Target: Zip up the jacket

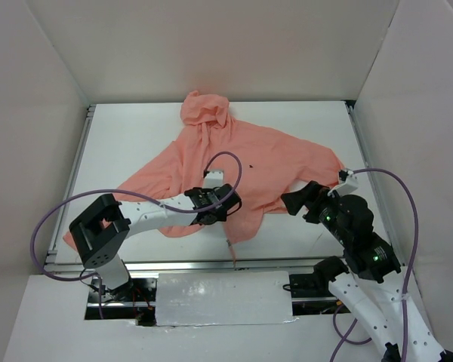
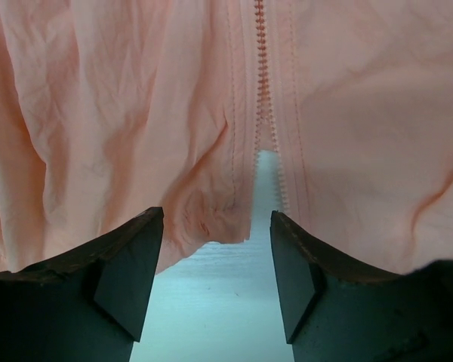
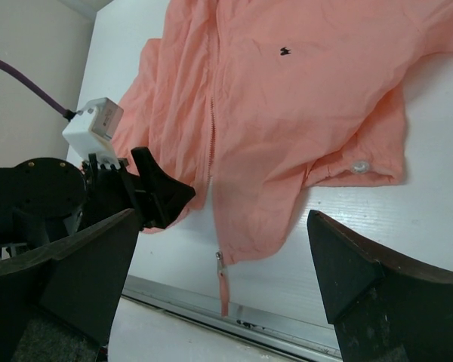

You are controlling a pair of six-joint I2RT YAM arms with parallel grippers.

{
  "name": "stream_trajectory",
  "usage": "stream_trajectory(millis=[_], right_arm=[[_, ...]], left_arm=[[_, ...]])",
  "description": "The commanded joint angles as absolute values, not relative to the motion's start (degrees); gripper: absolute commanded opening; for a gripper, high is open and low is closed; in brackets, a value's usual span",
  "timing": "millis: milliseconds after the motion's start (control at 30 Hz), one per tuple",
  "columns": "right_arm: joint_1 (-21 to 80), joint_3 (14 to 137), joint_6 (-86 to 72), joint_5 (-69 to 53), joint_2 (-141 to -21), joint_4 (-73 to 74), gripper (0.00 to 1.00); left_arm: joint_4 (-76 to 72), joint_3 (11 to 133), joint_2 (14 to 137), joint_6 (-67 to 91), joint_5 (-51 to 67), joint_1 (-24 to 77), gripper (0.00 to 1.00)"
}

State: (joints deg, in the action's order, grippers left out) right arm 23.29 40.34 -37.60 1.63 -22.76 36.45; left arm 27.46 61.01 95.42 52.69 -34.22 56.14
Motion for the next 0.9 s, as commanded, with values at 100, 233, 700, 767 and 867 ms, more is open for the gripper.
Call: stream_trajectory(millis=[100, 233, 700, 767, 867], right_arm=[[23.64, 39.11, -37.00, 0.71, -23.38, 33.58, 1.00], [23.64, 38.76, -37.00, 0.70, -23.82, 33.49, 1.00], [23.64, 38.41, -37.00, 0.62, -23.73, 33.40, 1.00], [23.73, 38.15, -37.00, 0.53, -23.82, 33.31, 1.00], [23.64, 37.97, -36.91, 0.44, -23.99, 33.05, 1.00]], left_arm=[[26.02, 59.15, 95.54, 52.30, -33.49, 54.05, 0.72], [22.95, 57.66, 95.45, 51.07, -29.98, 53.18, 0.65], [22.06, 56.95, 96.94, 50.62, -26.28, 53.00, 0.56], [23.11, 57.39, 96.51, 51.32, -27.33, 53.26, 0.55], [26.01, 58.53, 95.71, 52.12, -30.58, 54.14, 0.58]])
